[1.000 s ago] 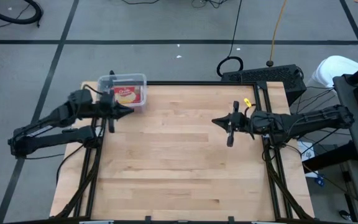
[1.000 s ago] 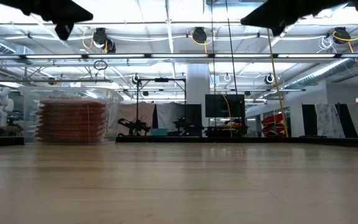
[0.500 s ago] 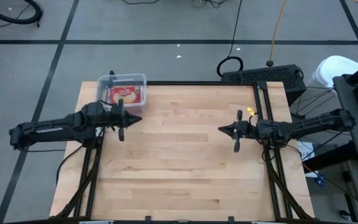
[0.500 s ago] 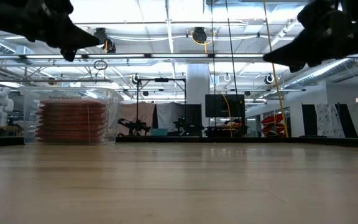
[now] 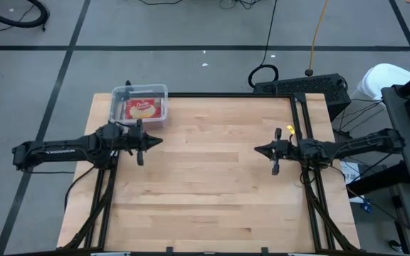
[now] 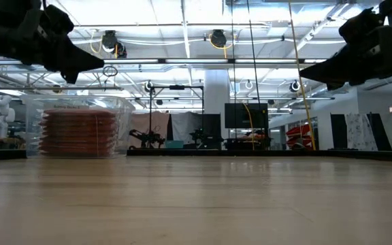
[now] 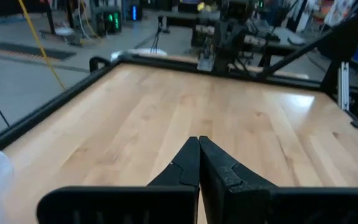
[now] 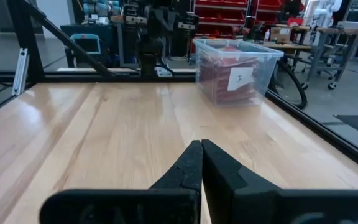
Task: Sort popcorn bags into baskets
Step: Return to Home Position
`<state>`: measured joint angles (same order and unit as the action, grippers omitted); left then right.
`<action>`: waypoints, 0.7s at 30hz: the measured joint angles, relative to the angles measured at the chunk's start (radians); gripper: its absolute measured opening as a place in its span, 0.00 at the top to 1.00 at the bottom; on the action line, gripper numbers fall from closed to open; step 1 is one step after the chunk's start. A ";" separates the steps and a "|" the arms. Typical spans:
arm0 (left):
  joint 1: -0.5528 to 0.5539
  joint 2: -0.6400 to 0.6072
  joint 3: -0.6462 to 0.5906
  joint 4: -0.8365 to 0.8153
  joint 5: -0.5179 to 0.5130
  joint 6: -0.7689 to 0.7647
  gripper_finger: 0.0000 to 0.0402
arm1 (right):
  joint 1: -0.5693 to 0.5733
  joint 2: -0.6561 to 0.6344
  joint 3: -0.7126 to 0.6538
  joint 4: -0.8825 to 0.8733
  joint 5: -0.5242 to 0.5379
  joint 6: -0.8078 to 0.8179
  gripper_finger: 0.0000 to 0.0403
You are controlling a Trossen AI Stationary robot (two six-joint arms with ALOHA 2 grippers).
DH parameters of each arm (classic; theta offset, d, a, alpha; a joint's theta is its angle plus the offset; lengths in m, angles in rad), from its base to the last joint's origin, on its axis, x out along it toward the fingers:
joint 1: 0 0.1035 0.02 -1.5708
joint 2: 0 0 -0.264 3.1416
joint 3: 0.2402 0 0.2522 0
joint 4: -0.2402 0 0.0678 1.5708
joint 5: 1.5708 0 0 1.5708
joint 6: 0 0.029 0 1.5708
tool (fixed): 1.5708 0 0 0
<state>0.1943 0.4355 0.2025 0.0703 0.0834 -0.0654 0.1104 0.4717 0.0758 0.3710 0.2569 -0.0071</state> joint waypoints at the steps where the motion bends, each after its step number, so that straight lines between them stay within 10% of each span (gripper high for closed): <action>1: -0.004 -0.008 -0.014 0.022 -0.005 0.000 1.00 | 0.000 -0.012 -0.008 0.000 0.000 0.000 1.00; 21: -0.103 -0.020 -0.193 0.255 -0.115 -0.014 1.00 | 0.000 -0.208 -0.038 -0.044 -0.027 -0.059 1.00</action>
<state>0.0918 0.4156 0.0093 0.3248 -0.0315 -0.0794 0.1108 0.2639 0.0376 0.3268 0.2302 -0.0658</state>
